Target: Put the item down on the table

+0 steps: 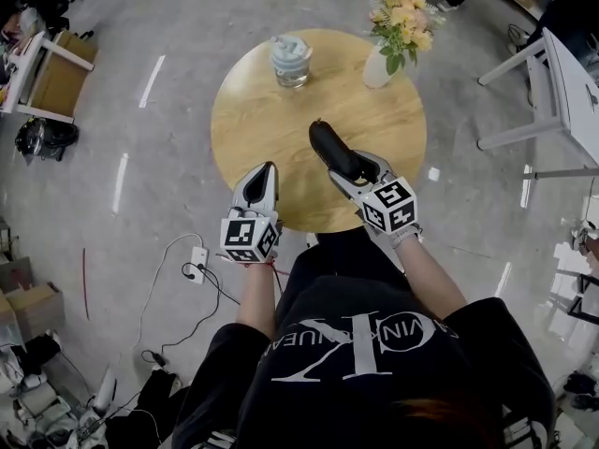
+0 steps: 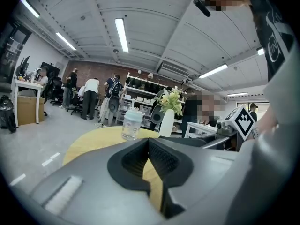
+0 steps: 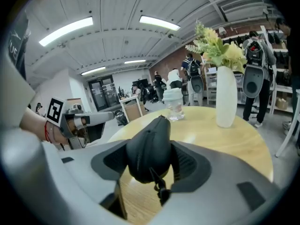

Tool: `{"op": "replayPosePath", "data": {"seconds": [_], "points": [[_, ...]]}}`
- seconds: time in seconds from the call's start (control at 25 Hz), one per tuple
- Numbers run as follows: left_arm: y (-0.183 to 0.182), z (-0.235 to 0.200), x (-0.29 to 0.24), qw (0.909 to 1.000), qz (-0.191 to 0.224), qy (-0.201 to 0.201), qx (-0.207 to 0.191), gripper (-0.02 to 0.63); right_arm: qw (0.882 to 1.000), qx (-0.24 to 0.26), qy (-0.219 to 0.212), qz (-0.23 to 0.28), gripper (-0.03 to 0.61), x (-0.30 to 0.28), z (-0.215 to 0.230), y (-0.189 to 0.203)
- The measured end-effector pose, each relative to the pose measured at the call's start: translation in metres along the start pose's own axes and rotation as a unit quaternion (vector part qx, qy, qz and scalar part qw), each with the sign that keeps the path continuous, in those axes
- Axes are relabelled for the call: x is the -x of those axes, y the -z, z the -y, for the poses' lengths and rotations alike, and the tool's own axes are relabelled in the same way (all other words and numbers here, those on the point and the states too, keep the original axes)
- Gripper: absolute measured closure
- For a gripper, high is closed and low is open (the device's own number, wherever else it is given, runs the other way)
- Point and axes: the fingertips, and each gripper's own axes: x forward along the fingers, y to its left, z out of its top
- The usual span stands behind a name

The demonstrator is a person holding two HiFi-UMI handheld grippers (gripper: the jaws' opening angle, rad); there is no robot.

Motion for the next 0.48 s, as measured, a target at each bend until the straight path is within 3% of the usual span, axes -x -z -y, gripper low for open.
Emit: {"op": "replayPosePath", "data": {"seconds": [0.48], "points": [[-0.020,-0.033,-0.018,0.9993,0.004,-0.035,0.009,0.601,0.999,-0.005,-0.034,-0.030,0.316,-0.055,0.015,-0.001]]}}
